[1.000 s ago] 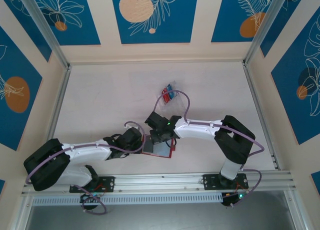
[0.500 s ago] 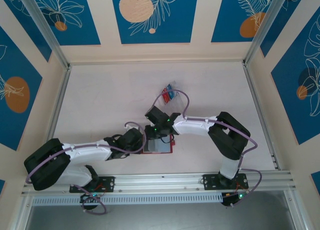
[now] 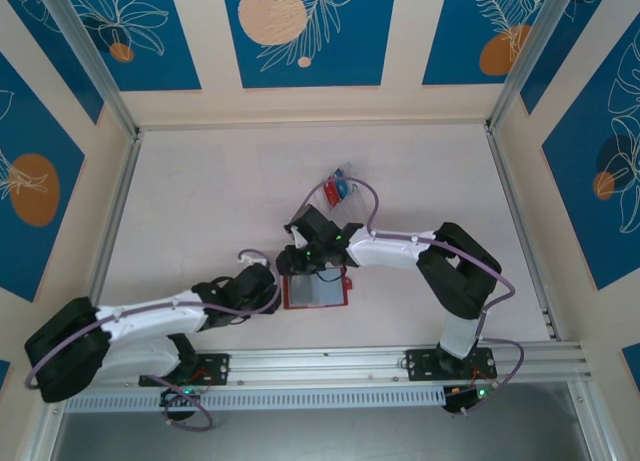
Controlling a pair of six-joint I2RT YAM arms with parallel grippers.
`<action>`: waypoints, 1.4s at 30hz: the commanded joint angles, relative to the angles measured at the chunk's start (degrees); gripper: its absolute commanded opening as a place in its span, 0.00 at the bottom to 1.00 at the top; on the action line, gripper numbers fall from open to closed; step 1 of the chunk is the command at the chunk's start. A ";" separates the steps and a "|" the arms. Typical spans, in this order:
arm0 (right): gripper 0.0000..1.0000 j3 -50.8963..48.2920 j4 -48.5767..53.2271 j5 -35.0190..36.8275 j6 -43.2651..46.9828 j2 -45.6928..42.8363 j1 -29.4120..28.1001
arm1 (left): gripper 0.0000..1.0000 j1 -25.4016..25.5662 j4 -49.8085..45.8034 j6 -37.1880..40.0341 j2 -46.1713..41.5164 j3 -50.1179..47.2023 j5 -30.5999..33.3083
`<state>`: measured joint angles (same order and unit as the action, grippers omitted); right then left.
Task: Put the credit cards into the card holder
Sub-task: Flip over the card slot in the card holder, then pick up the credit card from the storage box.
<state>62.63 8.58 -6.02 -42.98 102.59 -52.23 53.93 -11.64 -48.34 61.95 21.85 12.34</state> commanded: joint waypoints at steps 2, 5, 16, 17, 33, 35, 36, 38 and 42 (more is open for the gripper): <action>0.34 4.20 0.55 -2.67 1.91 -1.46 0.33 | 0.41 0.56 -11.19 -0.70 -7.07 0.13 3.72; 0.34 4.71 3.21 0.40 3.50 -4.10 0.59 | 0.44 0.55 -14.02 -0.15 -11.33 0.25 3.40; 0.28 -8.39 7.88 10.71 3.17 -17.54 4.03 | 0.53 0.65 -8.14 6.11 -4.57 6.91 -1.96; 0.29 -9.48 8.41 11.59 3.29 -19.00 4.44 | 0.53 0.78 -6.98 6.62 -2.07 8.12 -2.62; 0.43 10.19 25.55 29.09 14.74 -15.06 21.34 | 0.48 1.77 3.92 6.35 18.33 11.92 -3.64; 0.43 14.56 26.07 29.50 16.33 -11.45 22.65 | 0.47 2.00 4.27 6.07 18.64 11.42 -3.72; 0.42 17.15 26.71 29.66 16.97 -9.52 23.35 | 0.47 2.09 4.37 5.98 18.73 11.18 -3.68; 0.41 21.12 27.19 28.72 18.56 -6.19 24.00 | 0.46 2.24 4.53 5.79 18.73 10.72 -3.64; 0.40 28.34 29.03 29.49 21.54 -0.17 24.99 | 0.45 2.49 5.12 5.29 18.38 9.68 -3.55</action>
<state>86.54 34.04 22.26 -25.50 99.72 -27.90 55.57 -7.25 -42.09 80.34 32.95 9.23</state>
